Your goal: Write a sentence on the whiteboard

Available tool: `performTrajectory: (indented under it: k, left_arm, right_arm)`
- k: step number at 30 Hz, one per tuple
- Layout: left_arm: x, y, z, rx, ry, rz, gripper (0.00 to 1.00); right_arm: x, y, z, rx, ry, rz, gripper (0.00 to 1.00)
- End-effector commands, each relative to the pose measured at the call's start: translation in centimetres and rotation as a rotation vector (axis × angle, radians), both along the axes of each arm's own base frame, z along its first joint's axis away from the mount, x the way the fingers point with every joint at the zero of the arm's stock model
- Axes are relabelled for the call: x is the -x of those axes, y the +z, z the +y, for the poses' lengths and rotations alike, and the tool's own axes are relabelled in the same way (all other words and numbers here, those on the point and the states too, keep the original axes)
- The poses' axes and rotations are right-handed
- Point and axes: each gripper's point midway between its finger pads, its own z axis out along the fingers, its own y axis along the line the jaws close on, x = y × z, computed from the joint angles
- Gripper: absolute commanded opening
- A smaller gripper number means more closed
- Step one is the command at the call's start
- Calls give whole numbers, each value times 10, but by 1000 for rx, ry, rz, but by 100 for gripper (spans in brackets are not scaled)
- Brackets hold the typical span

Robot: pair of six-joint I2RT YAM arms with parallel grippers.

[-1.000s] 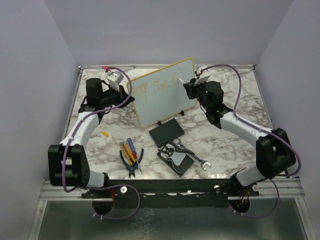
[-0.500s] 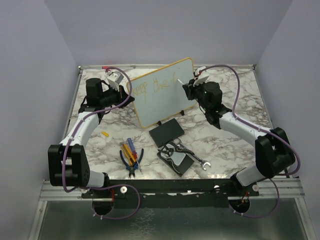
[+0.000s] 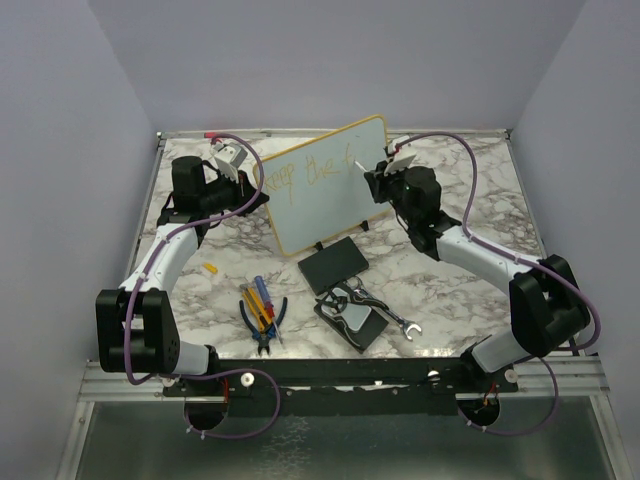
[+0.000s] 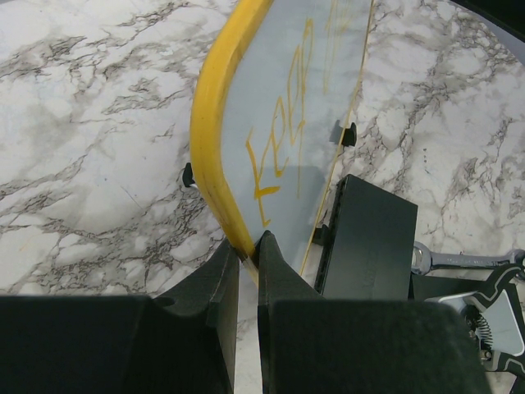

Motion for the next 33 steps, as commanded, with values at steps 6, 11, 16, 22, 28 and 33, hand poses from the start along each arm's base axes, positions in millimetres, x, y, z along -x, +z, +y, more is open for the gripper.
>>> performTrajectory:
  k: [6,11,16,22,28,33]
  left_arm:
    - [9,-24,0,-50,-7,64,0]
    - [9,-24,0,-50,-7,64,0]
    - [9,-25,1,-50,-7,66,0]
    - [9,-25,0,-49,-8,67,0]
    - [9,-25,0,-49,-9,66,0]
    - [9,-24,0,-48,-9,65,0]
  right_arm:
    - [-2,-34,-22,54,-124,88,1]
    - [-6,-22,-17,39,-111,64,1]
    - [-9,-8,-7,26,-68,31,1]
    - [-11,5,2,5,-24,6,1]
    - [-11,13,6,-6,-10,-11,1]
    - [-9,18,9,-7,4,-21,1]
